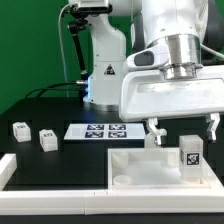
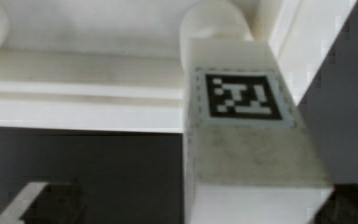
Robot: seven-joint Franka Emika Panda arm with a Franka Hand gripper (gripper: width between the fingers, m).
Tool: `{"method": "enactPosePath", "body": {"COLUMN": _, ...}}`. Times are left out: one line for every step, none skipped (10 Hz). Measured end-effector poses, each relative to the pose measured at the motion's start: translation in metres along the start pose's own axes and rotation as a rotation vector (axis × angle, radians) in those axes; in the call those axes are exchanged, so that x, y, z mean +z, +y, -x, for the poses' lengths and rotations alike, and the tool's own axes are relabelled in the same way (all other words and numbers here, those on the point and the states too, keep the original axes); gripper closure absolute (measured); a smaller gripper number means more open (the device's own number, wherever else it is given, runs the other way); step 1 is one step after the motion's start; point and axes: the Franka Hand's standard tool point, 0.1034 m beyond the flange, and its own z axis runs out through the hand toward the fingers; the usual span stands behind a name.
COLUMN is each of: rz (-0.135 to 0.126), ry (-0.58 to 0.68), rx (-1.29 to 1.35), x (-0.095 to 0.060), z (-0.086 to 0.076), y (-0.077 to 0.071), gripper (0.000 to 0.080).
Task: Assemble square table
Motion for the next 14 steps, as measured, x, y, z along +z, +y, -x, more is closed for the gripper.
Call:
{"method": "enactPosePath", "body": {"rz": -0.007, "ry": -0.061, "rx": 0.002, "x": 0.001, "z": -0.002, "y": -0.001, "gripper": 0.0151}}
{"method": "enactPosePath", "body": {"rz": -0.014, "ry": -0.146, "rx": 0.007, "x": 0.002, "z": -0.003, "y": -0.001, "gripper": 0.0151}}
{"method": "enactPosePath", "body": {"rz": -0.020, "ry": -0.207, "rx": 0.014, "x": 0.002, "z": -0.004, "y": -0.002, "gripper": 0.0151}}
{"method": "enactPosePath", "body": {"rz": -0.029, "ry": -0.306, "rx": 0.017, "x": 0.002, "z": -0.002, "y": -0.006, "gripper": 0.0151}}
{"method": "enactPosePath", "body": {"rz": -0.035, "ry": -0.367, "rx": 0.018, "x": 0.003, "z": -0.006, "y": -0.007, "gripper": 0.0151}}
{"method": "enactPosePath", "body": {"rz": -0.035, "ry": -0.362, "rx": 0.023, "x": 0.004, "z": -0.013, "y": -0.006, "gripper": 0.0151}}
{"method": "enactPosePath", "body": {"rz": -0.033, "ry": -0.361, "rx": 0.033, "x": 0.004, "z": -0.011, "y": -0.006, "gripper": 0.0267}}
{"method": "enactPosePath", "body": {"rz": -0.030, "ry": -0.362, "rx": 0.048, "x": 0.004, "z": -0.011, "y": -0.006, "gripper": 0.0267}}
{"method": "enactPosePath", "body": {"rz": -0.028, "ry": -0.362, "rx": 0.065, "x": 0.005, "z": -0.011, "y": -0.006, "gripper": 0.0415}}
{"method": "enactPosePath", "body": {"rz": -0.017, "ry": -0.363, "rx": 0.125, "x": 0.005, "z": -0.011, "y": -0.007, "gripper": 0.0415}}
{"method": "enactPosePath", "body": {"rz": -0.005, "ry": -0.364, "rx": 0.195, "x": 0.005, "z": -0.011, "y": -0.007, "gripper": 0.0509}}
{"method": "enactPosePath", "body": {"rz": 0.009, "ry": -0.364, "rx": 0.267, "x": 0.005, "z": -0.011, "y": -0.007, "gripper": 0.0509}}
{"method": "enactPosePath", "body": {"rz": 0.032, "ry": -0.354, "rx": 0.371, "x": 0.005, "z": -0.011, "y": -0.007, "gripper": 0.0509}}
{"method": "enactPosePath", "body": {"rz": 0.074, "ry": -0.334, "rx": 0.517, "x": 0.005, "z": -0.010, "y": -0.007, "gripper": 0.0509}}
